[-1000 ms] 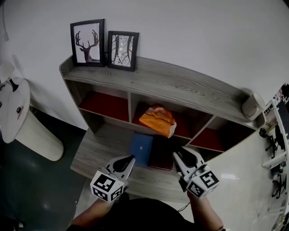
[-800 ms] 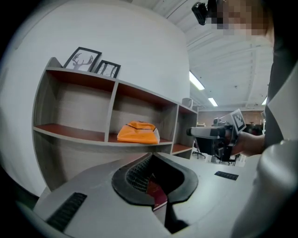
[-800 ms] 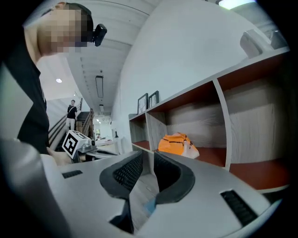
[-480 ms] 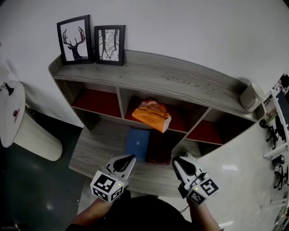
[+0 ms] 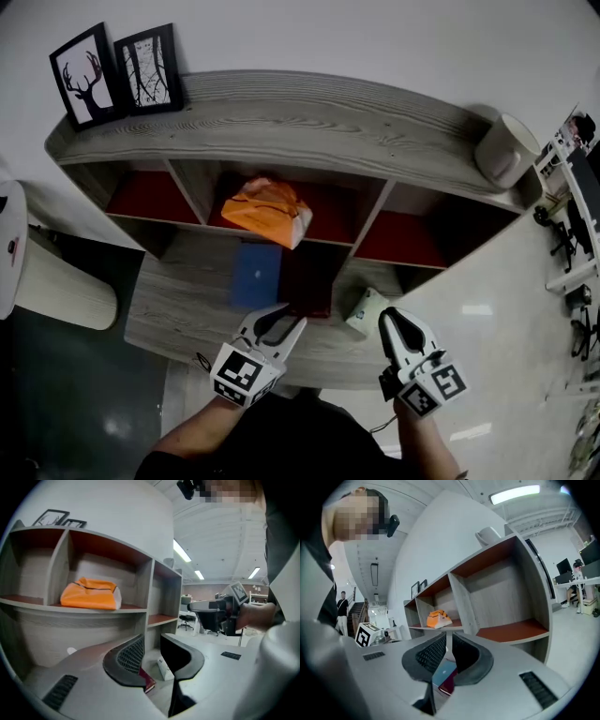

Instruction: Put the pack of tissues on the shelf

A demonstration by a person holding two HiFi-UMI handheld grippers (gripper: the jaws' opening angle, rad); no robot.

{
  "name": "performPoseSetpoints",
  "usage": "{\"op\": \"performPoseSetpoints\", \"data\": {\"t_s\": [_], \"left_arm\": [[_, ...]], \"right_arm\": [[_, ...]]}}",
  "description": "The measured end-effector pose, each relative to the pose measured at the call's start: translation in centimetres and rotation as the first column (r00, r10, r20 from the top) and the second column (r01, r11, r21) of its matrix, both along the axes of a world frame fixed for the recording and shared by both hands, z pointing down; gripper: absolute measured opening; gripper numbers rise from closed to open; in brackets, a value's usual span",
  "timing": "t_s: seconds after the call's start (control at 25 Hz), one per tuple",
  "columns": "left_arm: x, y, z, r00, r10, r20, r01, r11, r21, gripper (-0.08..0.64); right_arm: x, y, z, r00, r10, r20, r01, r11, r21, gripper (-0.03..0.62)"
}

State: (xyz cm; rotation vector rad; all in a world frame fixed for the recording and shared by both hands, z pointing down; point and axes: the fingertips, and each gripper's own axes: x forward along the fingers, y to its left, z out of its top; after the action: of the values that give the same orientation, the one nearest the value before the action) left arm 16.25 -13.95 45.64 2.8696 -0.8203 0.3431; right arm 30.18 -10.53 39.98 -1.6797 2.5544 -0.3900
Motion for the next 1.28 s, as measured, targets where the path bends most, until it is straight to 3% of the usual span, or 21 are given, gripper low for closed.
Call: {"op": "performPoseSetpoints", "data": {"t_s": [0.32,0.44,0.72,1.0,1.16,1.28], "left_arm": [[8.3,0.9,6.4,0.99,0.124,0.072,-0.122,0.992,-0.031,0.16],[10.1,0.9,9.2,0.983,0.155,0.102,-0.153,0.988,-0.025,0.16],[13.0,0.3,15.5,0.971,0.196,0.138,-0.181,0.977,-0.112,0.173],[15.3,0.4,22.7,0.917,0.252,0.308,-0.207,0.963,-0.173,0.175],[16.0,0.8,25.3,0.898,0.288,0.334,-0.237,0.954,-0.185,0.175],[16.3,1.0,26.6,0.889,0.297,0.348,-0.238,0.95,-0.203,0.175]], "right_arm": [[3.5,1.7,4.0,0.998,0.038,0.046,-0.035,0.998,-0.058,0.044],[4.5,2.0,5.5,0.997,0.048,0.055,-0.044,0.995,-0.087,0.044],[4.4,1.7,7.7,0.992,0.059,0.116,-0.041,0.987,-0.154,0.044],[4.2,2.1,8.8,0.993,0.048,0.106,-0.029,0.985,-0.17,0.044],[4.9,2.4,7.6,0.993,0.049,0.108,-0.038,0.994,-0.102,0.044],[5.6,3.1,7.9,0.992,0.071,0.105,-0.056,0.989,-0.138,0.044]]}}
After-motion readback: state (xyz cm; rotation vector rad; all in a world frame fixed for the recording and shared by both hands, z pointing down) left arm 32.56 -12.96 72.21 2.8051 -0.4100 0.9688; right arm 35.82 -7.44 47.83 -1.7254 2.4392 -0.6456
